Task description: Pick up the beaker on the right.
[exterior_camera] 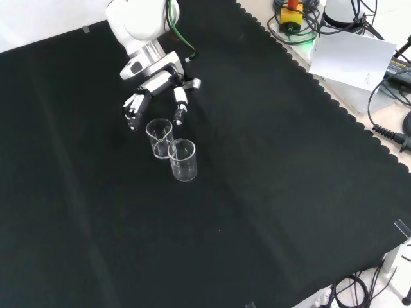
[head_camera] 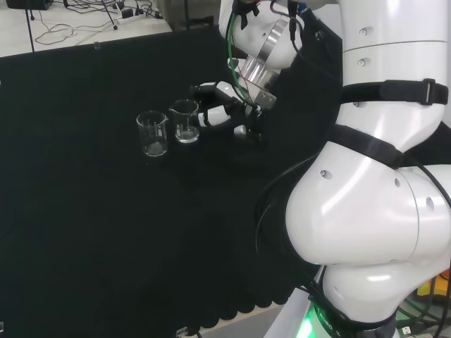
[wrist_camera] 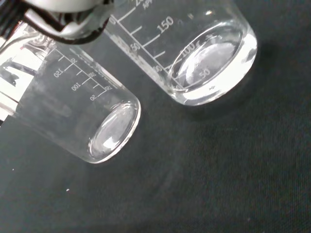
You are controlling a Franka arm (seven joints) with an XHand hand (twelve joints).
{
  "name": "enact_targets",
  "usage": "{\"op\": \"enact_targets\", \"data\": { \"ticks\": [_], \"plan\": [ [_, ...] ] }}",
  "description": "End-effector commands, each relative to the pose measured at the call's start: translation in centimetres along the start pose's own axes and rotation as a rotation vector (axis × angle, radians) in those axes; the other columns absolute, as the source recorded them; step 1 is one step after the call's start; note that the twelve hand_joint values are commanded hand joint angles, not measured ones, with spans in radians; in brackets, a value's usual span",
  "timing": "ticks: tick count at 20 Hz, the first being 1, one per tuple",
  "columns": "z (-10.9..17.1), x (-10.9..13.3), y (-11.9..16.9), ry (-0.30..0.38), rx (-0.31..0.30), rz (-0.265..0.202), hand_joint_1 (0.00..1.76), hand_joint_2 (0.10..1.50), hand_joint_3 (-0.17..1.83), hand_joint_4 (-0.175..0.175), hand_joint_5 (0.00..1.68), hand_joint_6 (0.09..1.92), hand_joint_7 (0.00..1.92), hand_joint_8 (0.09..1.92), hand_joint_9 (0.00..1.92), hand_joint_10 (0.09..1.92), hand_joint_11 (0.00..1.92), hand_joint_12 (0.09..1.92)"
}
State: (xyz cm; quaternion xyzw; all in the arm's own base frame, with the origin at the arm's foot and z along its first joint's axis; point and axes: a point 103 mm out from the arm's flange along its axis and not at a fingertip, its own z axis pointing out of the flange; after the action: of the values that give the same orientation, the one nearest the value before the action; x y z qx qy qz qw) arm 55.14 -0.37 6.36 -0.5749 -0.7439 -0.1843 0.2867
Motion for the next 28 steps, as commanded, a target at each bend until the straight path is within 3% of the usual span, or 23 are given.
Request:
{"op": "enact_targets", "data": {
  "ticks": [1,11,28],
  "plan": [
    [1.7,-0.3,0.1,0.018,-0.016,0.0,0.75,0.53,0.52,-0.052,0.5,0.09,0.34,0.69,0.45,0.64,0.06,1.39],
    [2.9,-0.3,1.0,0.043,-0.099,0.013,0.82,0.54,0.51,-0.05,0.49,0.09,0.3,0.68,0.39,0.62,0.0,1.39],
    [3.9,-0.4,1.9,0.077,-0.131,0.019,0.86,0.54,0.51,-0.044,0.49,0.09,0.28,0.69,0.38,0.63,0.0,1.37]
  ]
}}
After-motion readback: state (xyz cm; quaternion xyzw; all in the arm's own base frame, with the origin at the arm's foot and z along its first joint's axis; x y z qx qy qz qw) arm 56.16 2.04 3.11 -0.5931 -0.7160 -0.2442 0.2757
